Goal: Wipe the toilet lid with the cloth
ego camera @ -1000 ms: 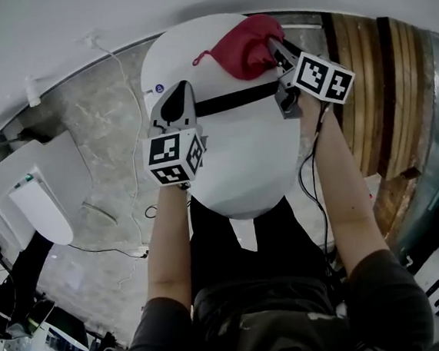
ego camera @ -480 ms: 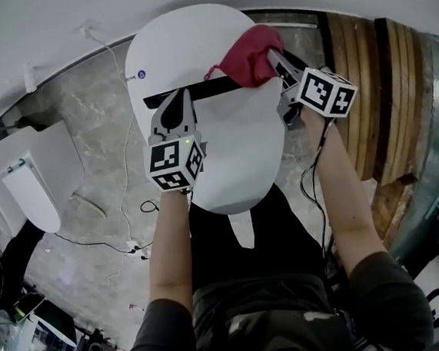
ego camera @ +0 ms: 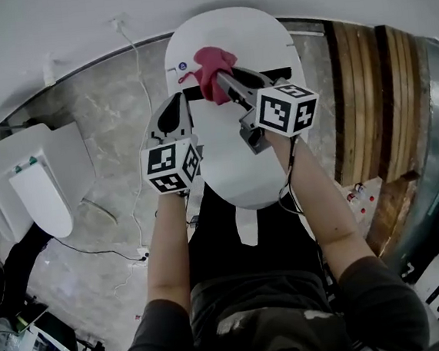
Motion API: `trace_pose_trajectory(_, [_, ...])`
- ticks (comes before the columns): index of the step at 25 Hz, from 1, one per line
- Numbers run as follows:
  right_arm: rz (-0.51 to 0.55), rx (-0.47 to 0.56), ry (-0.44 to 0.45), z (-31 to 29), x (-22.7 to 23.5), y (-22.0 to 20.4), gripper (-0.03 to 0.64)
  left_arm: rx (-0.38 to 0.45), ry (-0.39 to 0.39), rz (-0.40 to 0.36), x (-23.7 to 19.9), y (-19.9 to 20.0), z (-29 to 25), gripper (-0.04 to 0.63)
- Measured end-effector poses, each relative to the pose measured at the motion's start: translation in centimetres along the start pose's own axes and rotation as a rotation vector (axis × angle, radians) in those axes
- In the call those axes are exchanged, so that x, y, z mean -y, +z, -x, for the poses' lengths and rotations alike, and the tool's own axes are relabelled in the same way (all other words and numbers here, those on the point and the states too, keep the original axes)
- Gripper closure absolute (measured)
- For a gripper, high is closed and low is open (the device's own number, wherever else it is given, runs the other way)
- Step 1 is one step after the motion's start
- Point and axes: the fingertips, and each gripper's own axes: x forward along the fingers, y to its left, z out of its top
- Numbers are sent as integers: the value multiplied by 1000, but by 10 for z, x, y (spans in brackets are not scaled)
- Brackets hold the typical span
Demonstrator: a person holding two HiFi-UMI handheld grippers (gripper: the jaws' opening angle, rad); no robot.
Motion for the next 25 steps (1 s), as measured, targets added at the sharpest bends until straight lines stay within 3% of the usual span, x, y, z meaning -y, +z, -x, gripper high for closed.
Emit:
trace_pose_trajectory(6, [15, -124, -50, -78, -14, -54, 549, -17, -1, 30, -44, -10, 16, 588])
trace_pose_trajectory(11, [41, -141, -90, -97, -8, -61, 549, -26, -7, 46, -63, -21, 19, 588])
trace_pose_trajectory(18, [5, -73, -150, -65, 27, -41, 549, -45, -14, 41, -49, -32, 19, 588])
trace_pose_trajectory(25, [2, -23, -221, -1, 85, -8, 549, -59, -41, 11, 8, -38, 4, 588])
